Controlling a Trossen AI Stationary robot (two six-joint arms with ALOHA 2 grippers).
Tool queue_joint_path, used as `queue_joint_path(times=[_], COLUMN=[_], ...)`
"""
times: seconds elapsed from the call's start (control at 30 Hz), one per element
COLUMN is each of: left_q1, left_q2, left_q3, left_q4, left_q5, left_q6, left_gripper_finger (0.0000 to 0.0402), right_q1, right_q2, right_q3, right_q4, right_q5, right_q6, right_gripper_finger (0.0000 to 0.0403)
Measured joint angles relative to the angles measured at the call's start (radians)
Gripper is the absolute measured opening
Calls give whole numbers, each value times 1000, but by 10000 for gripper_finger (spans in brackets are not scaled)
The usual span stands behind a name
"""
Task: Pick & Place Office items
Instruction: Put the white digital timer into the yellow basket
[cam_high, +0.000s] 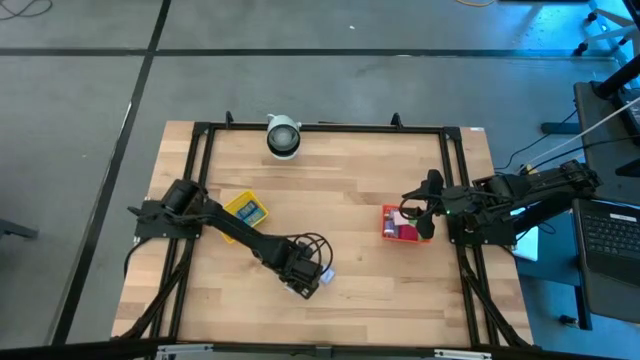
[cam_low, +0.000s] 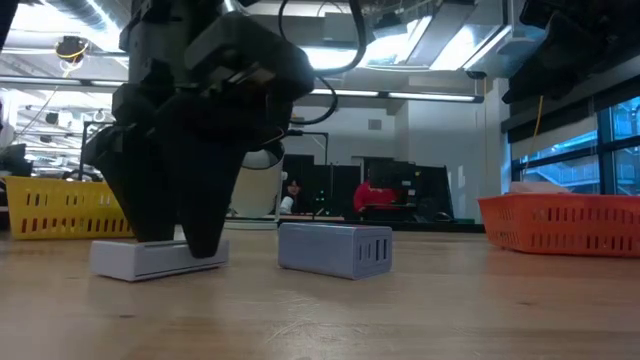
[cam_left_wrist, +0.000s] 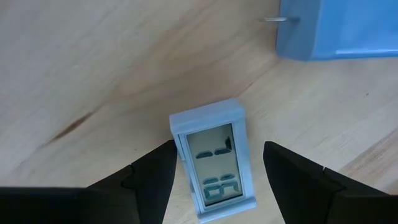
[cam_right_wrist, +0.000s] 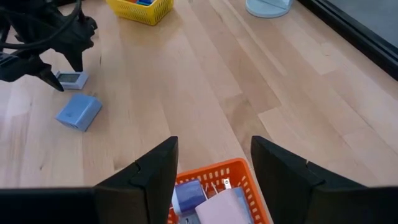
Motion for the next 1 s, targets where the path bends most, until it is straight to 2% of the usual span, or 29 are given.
queue_joint_path(times=[0.2,0.63,1.0], left_q1=[1,6,7], left_q2=[18,25,26], left_q3=[2,2,8], left_q4=[-45,-97,-118], left_q5=[8,-30,-34], left_q6=[8,-52,-15], left_gripper_finger=[234,184,167], right_q1=[0,0,0], right_q2=[0,0,0], right_q3=[0,0,0], right_q4=[0,-1,-1], right_q5=[0,0,-8], right_q6=[-4,4,5], right_gripper_finger=[204,204,204])
